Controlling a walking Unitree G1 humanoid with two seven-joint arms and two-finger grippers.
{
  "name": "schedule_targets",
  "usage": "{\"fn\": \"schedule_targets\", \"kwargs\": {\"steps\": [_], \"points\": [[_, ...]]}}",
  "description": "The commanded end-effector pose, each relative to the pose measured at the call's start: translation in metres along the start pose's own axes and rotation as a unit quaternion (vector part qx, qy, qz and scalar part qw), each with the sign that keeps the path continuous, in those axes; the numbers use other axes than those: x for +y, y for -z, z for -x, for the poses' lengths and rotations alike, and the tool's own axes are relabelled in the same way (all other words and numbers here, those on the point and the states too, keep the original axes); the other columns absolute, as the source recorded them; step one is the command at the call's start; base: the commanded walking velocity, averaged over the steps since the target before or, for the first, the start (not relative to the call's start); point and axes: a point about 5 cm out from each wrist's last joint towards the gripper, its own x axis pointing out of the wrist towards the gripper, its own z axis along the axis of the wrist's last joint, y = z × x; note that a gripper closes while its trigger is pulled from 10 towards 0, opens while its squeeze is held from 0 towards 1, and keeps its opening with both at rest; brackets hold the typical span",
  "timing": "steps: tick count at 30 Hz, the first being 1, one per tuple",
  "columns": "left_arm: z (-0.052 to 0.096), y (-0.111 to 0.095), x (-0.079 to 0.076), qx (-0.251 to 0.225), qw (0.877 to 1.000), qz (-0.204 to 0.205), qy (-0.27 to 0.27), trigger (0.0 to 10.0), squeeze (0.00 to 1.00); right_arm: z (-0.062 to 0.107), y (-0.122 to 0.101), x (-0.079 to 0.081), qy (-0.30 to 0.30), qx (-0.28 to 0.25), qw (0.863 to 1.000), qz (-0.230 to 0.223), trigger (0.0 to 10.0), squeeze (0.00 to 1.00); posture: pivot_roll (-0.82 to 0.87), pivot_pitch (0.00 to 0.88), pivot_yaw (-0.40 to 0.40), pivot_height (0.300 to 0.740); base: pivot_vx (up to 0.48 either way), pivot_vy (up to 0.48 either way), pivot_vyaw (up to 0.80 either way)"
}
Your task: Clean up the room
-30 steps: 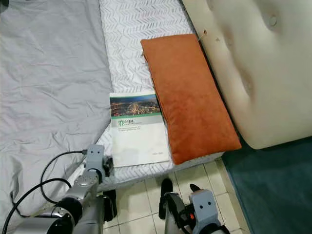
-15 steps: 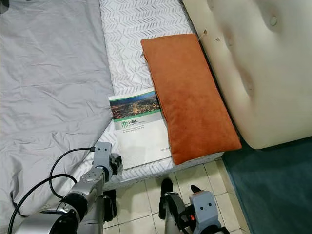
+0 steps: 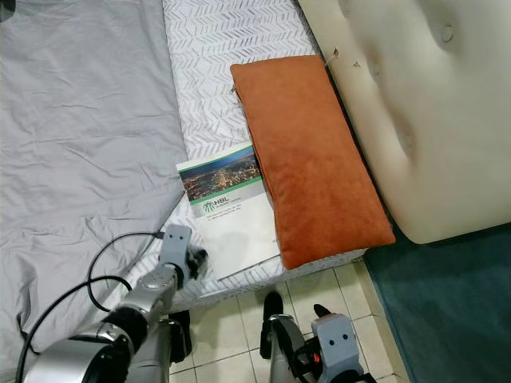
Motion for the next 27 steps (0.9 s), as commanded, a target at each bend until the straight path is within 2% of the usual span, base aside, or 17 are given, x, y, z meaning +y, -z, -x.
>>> {"fn": "schedule_targets", "kwargs": {"steps": [1,8,14,16,19,22,23,25,26,27], "points": [[0.003,0.016,0.000,0.025,1.000,-0.013,-0.003,10.0,0.00,0.009,0.014,0.001,0.004,0.031,1.000,-0.007,10.0,0.00,-0.26,0.501,-0.034,0.740,0.000,0.000,0.00],[0.004,0.011,0.024,-0.004,0.995,-0.081,-0.051,10.0,0.00,0.009,0.013,0.001,0.005,0.028,1.000,-0.008,10.0,0.00,-0.25,0.491,-0.033,0.740,0.000,0.000,0.00],[0.005,0.009,0.037,0.001,0.992,-0.088,-0.086,10.0,0.00,0.010,0.012,0.001,0.002,0.028,1.000,-0.006,10.0,0.00,-0.27,0.494,-0.046,0.740,0.000,0.000,0.00],[0.005,0.004,0.047,0.000,0.989,-0.100,-0.110,10.0,0.00,0.014,0.010,0.001,0.001,0.026,1.000,-0.004,10.0,0.00,-0.30,0.500,-0.054,0.740,0.000,0.000,0.00],[0.005,-0.001,0.051,-0.006,0.988,-0.104,-0.118,10.0,0.00,0.017,0.009,0.001,0.001,0.027,1.000,-0.002,10.0,0.00,-0.33,0.516,-0.062,0.740,0.000,0.000,0.00],[0.004,-0.010,0.053,-0.020,0.988,-0.096,-0.118,10.0,0.00,0.024,0.009,0.002,0.003,0.031,1.000,0.002,10.0,0.00,-0.35,0.531,-0.070,0.740,0.000,0.000,0.00],[0.003,-0.014,0.051,-0.025,0.991,-0.068,-0.111,10.0,0.00,0.029,0.009,0.003,0.003,0.034,0.999,0.003,10.0,0.00,-0.37,0.548,-0.071,0.740,0.000,0.000,0.00],[0.003,-0.014,0.051,-0.025,0.991,-0.068,-0.111,10.0,0.00,0.029,0.009,0.003,0.003,0.034,0.999,0.003,10.0,0.00,-0.37,0.548,-0.071,0.740,0.000,0.000,0.00],[0.002,-0.016,0.047,-0.027,0.994,-0.017,-0.102,10.0,0.00,0.034,0.010,0.004,0.002,0.038,0.999,0.004,10.0,0.00,-0.38,0.560,-0.070,0.740,0.000,0.000,0.00],[0.002,-0.016,0.047,-0.027,0.994,-0.017,-0.102,10.0,0.00,0.034,0.010,0.004,0.002,0.038,0.999,0.004,10.0,0.00,-0.38,0.560,-0.070,0.740,0.000,0.000,0.00]]}}
